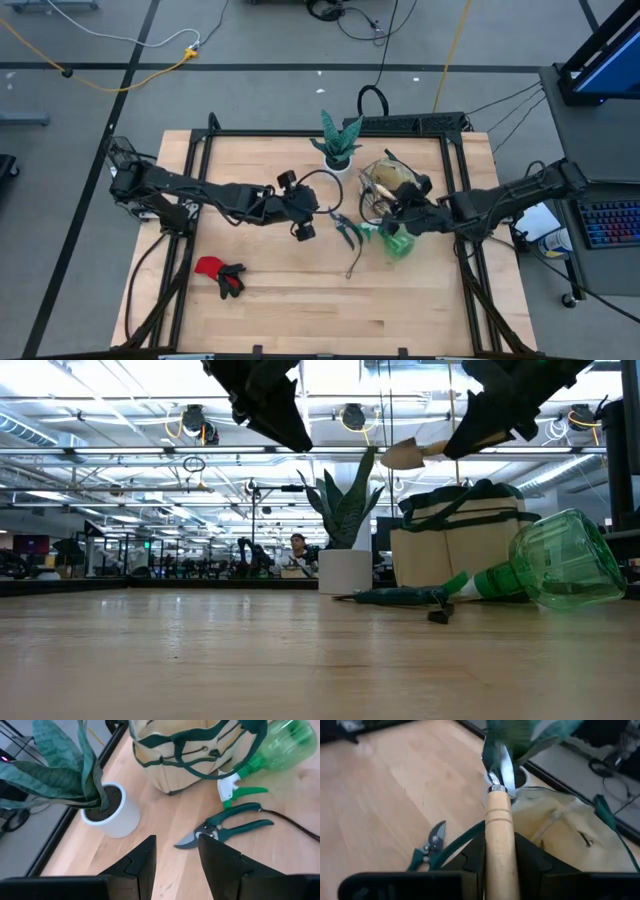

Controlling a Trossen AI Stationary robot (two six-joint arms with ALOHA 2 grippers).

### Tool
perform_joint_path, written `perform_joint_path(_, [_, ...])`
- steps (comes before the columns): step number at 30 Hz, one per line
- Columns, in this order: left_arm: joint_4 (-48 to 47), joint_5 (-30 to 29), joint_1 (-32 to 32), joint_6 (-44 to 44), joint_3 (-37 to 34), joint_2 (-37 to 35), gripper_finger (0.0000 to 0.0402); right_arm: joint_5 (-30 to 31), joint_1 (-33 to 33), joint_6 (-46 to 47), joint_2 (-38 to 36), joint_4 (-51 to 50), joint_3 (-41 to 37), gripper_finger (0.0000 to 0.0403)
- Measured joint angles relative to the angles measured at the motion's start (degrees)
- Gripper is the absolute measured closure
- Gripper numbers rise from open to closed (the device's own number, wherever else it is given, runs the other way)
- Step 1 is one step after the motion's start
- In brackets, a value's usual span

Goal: Pick & Place Garden tools in Gardening bag
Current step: Put the brown trowel into the gardening bag

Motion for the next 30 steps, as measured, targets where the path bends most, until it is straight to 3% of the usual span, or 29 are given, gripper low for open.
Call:
perform_joint_path(12, [-0.30, -0.13, 0.00, 0.20, 0.00, -0.03, 0.0250, -3.29, 0.00, 15.28, -2.29, -15.07, 0.00, 0.0342])
perform_joint_path(24, [-0.26, -0.11, 0.00, -0.22, 0.00, -0.03, 0.0250, -7.73, -1.77, 15.82, -1.11, -11.14, -2.85, 0.0341])
perform_joint_path(30, [-0.05, -0.11, 0.00, -0.21, 0.00, -0.03, 0.0250, -9.54, -5.74, 10.08, -0.96, -4.08, -4.68, 0.0342])
